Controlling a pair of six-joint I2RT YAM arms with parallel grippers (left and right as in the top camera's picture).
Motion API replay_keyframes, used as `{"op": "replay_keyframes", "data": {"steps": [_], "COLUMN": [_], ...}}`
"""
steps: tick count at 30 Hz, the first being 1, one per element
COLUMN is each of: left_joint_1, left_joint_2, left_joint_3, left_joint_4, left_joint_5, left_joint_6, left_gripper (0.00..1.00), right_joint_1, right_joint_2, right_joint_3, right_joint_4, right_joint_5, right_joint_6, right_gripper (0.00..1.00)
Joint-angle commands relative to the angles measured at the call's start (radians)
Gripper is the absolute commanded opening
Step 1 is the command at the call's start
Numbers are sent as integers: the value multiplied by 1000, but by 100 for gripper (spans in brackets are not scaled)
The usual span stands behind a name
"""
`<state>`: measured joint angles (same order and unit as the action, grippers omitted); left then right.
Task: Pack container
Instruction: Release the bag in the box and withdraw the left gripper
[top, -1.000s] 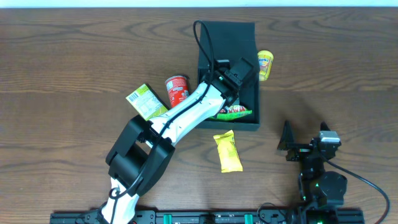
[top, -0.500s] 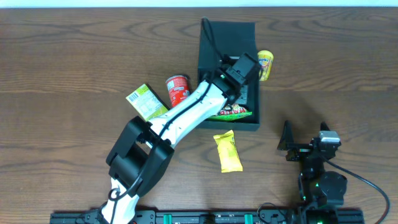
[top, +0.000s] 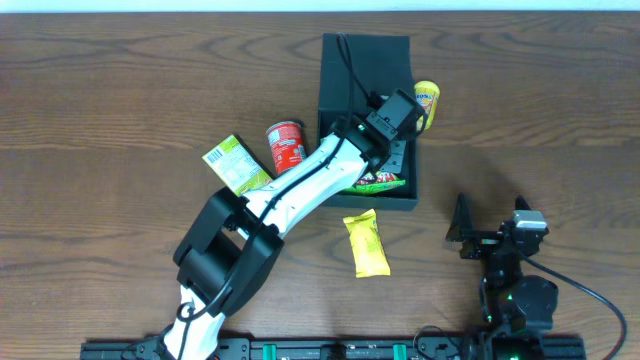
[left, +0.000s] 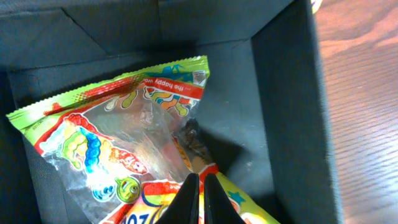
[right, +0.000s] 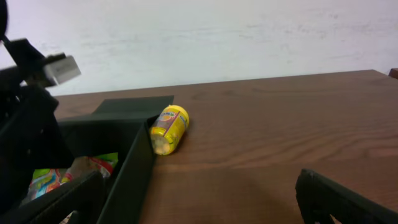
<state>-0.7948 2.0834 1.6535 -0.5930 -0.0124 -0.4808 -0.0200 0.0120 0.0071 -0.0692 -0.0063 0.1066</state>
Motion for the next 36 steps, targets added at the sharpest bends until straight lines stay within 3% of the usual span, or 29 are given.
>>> {"op": "replay_keyframes", "data": {"steps": [1,10,18,23,29,34,36], "left_joint_1": [3,5,2,-13,-51,-81,-88], "left_joint_2": [78,227,127,50,31,31,31], "left_joint_3": [-15,-15,-14,-14,-14,-14,-15], "left_joint_4": [0,-7,-111,-92,-121,-83,-91], "left_joint_5": [-48,-86,-249,-120,-169,118,153], "left_joint_6": [29,29,82,169,224,329,323], "left_gripper": [6,6,6,6,6,6,6], "right_joint_1": [14,14,14,14,14,14,14], "right_joint_2": [-5,-5,-5,-5,-5,-5,-5], "right_joint_3": [-2,-2,-2,-2,-2,-2,-2], "right_joint_4": [-5,-5,-5,-5,-5,-6,-6], "right_joint_5": [3,3,3,3,3,3,3], "right_joint_6": [12,12,12,12,12,12,12], "right_gripper": [99,99,99,99,99,99,99]}}
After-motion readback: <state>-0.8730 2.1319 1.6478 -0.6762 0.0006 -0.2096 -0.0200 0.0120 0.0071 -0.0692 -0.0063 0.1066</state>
